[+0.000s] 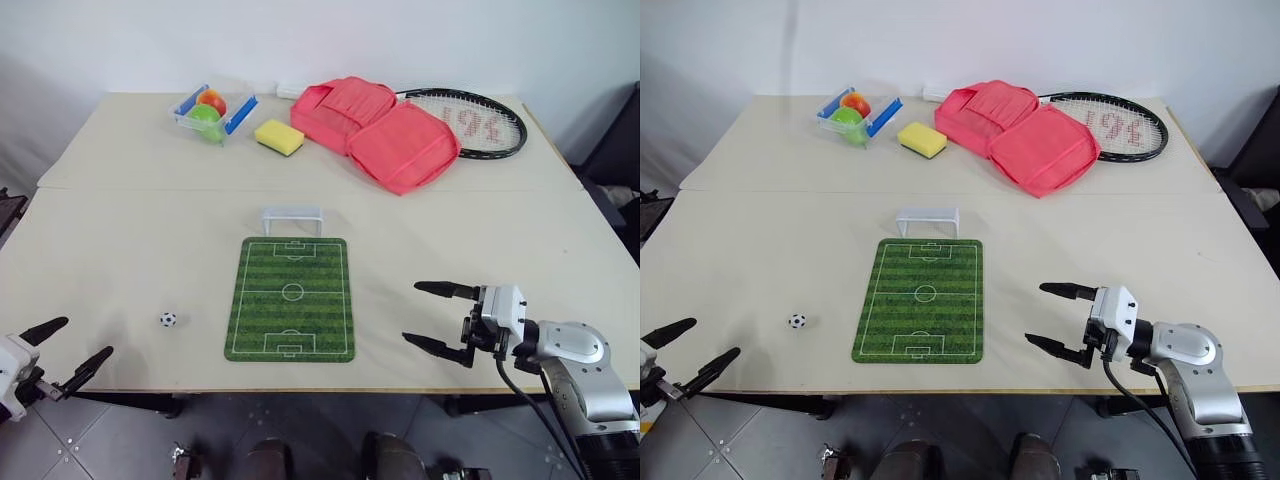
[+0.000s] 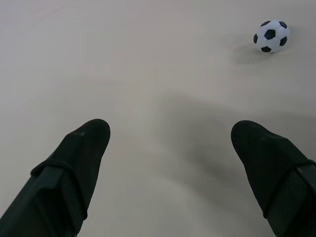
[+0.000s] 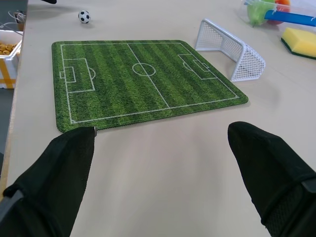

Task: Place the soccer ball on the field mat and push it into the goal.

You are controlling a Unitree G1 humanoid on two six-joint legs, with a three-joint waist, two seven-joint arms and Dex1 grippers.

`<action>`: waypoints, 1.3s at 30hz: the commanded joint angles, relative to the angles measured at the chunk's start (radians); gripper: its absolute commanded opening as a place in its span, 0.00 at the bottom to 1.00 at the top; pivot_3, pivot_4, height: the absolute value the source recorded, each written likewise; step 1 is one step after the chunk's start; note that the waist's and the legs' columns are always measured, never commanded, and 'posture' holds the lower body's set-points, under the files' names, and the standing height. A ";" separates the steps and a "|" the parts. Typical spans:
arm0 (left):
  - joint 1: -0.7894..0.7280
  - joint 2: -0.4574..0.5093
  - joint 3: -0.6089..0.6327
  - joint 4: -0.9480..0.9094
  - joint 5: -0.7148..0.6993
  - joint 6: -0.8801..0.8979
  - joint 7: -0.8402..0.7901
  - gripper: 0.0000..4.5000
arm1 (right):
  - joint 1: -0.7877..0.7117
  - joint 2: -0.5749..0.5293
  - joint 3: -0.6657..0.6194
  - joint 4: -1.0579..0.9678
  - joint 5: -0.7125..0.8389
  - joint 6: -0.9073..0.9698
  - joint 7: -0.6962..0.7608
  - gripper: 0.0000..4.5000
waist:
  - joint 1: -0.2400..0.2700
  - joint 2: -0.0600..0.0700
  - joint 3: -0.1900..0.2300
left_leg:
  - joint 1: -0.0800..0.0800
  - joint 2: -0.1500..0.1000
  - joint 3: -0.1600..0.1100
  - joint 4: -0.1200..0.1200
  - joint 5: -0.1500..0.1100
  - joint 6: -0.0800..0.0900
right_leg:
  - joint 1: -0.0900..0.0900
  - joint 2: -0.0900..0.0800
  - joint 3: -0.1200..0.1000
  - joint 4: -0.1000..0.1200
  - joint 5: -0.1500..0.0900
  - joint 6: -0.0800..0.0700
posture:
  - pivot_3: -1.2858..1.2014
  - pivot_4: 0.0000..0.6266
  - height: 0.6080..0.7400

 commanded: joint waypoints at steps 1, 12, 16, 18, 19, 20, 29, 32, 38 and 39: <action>0.000 -0.003 0.005 -0.011 -0.019 0.003 -0.005 0.99 | 0.010 -0.003 -0.022 -0.023 0.039 0.004 0.015 1.00 | 0.000 0.000 0.000 | 0.000 0.000 0.000 0.000 0.000 0.000 | 0.000 0.000 0.000 0.000 0.000 0.000 | 0.52 0.24 1.00; 0.007 0.052 0.047 0.141 -0.136 0.004 -0.280 0.99 | -0.013 0.057 0.015 -0.229 0.315 0.145 0.124 1.00 | -0.002 0.000 0.000 | -0.001 0.002 0.004 0.000 -0.001 -0.001 | -0.005 0.002 0.003 0.001 0.001 -0.001 | 0.52 0.24 1.00; -0.010 0.044 0.033 0.152 -0.147 0.000 -0.318 0.99 | -0.026 0.111 0.025 -0.256 0.348 0.122 0.170 1.00 | 0.001 -0.001 0.000 | -0.001 0.003 0.005 0.000 -0.002 0.000 | -0.005 0.002 0.004 0.001 0.001 -0.001 | 0.52 0.24 1.00; -0.015 0.029 0.021 0.118 -0.160 0.022 -0.322 0.99 | -0.028 0.126 0.033 -0.252 0.323 0.097 0.183 1.00 | 0.003 -0.002 -0.001 | -0.001 0.003 0.005 0.000 -0.002 0.000 | -0.005 0.002 0.004 0.001 0.001 -0.001 | 0.52 0.24 1.00; -0.015 0.022 0.015 0.099 -0.161 0.028 -0.319 0.99 | -0.027 0.130 0.034 -0.248 0.310 0.090 0.181 1.00 | 0.003 -0.002 -0.001 | -0.001 0.003 0.005 0.001 -0.002 0.000 | -0.005 0.002 0.004 0.001 0.001 -0.001 | 0.52 0.24 1.00; -0.016 0.015 0.009 0.080 -0.162 0.035 -0.316 0.99 | -0.025 0.136 0.034 -0.242 0.301 0.081 0.178 1.00 | 0.003 -0.002 -0.001 | -0.001 0.003 0.005 0.001 -0.002 0.000 | -0.005 0.002 0.004 0.002 0.001 -0.001 | 0.52 0.24 1.00; -0.129 -0.038 -0.107 -0.129 -0.198 0.280 -0.210 0.99 | 0.016 0.143 0.024 -0.199 0.241 0.011 0.174 1.00 | 0.001 -0.002 -0.001 | -0.001 0.003 0.006 0.001 -0.002 0.000 | -0.006 0.003 0.006 0.003 0.001 -0.001 | 0.52 0.24 1.00; -0.166 -0.044 -0.150 -0.121 -0.174 0.315 -0.193 0.99 | 0.020 0.144 0.022 -0.188 0.234 -0.003 0.174 1.00 | -0.002 -0.002 -0.001 | 0.000 0.003 0.008 0.001 -0.002 0.000 | -0.006 0.003 0.007 0.003 0.001 -0.001 | 0.52 0.24 1.00; -0.220 -0.054 -0.214 -0.048 -0.126 0.316 -0.190 0.77 | 0.048 0.144 0.017 -0.174 0.221 -0.036 0.171 1.00 | 0.000 -0.002 -0.001 | 0.000 0.003 0.009 0.001 -0.002 0.000 | -0.007 0.003 0.008 0.004 0.001 -0.001 | 0.52 0.24 1.00; -0.228 -0.057 -0.220 -0.031 -0.120 0.306 -0.190 0.71 | 0.053 0.145 0.016 -0.173 0.219 -0.040 0.166 1.00 | 0.000 -0.002 -0.001 | 0.000 0.003 0.009 0.001 -0.002 0.000 | -0.007 0.003 0.009 0.004 0.001 -0.001 | 0.52 0.24 1.00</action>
